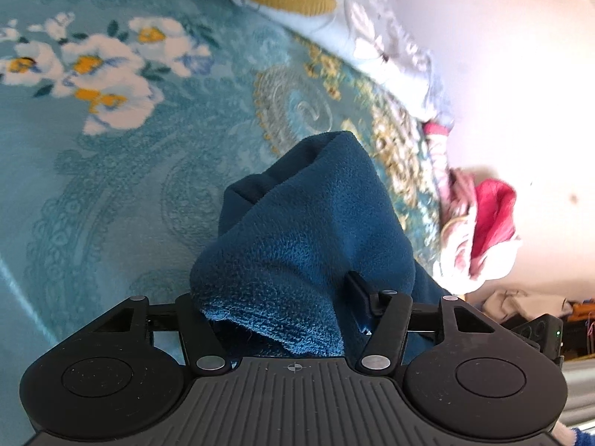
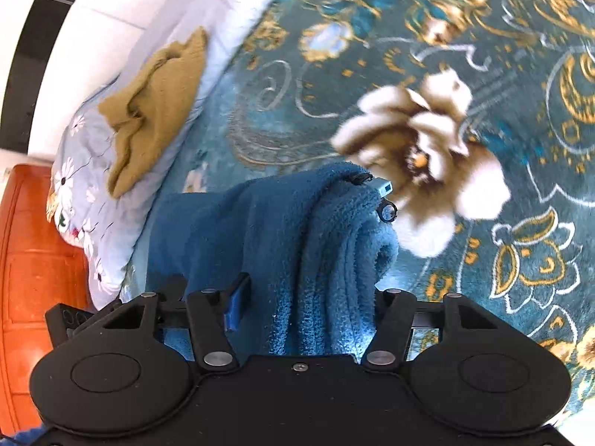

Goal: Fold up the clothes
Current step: 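Lift the folded jacket off the bedspread with both grippers, then carry the folded jacket with both grippers toward the clothes pile by the dresser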

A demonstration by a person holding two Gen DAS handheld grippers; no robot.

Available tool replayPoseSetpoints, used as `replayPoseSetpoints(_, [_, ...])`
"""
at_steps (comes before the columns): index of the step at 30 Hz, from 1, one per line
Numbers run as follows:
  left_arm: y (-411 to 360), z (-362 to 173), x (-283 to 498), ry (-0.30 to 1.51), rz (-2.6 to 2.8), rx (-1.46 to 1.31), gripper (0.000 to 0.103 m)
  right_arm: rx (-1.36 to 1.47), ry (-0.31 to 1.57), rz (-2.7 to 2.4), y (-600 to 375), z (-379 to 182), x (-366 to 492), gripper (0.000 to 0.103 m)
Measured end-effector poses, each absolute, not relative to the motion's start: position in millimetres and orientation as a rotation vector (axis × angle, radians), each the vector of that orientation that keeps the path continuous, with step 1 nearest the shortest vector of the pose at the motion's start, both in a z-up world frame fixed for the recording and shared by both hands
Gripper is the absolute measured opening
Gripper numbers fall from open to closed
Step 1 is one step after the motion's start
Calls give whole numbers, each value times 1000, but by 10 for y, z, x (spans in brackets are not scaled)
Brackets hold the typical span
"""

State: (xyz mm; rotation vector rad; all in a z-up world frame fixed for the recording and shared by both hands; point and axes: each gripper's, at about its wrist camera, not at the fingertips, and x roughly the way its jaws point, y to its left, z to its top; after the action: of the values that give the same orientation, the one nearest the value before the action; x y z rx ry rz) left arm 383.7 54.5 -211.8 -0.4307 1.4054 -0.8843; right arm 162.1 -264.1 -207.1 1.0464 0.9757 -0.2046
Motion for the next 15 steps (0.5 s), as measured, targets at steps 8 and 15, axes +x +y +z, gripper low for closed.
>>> replayPoseSetpoints(8, [1075, -1466, 3667, 1283, -854, -530, 57, 956, 949, -71, -2357, -1393, 1739, 59])
replayPoseSetpoints(15, [1657, -791, 3473, 1127, -738, -591, 57, 873, 922, 110, -2034, -819, 1929, 59])
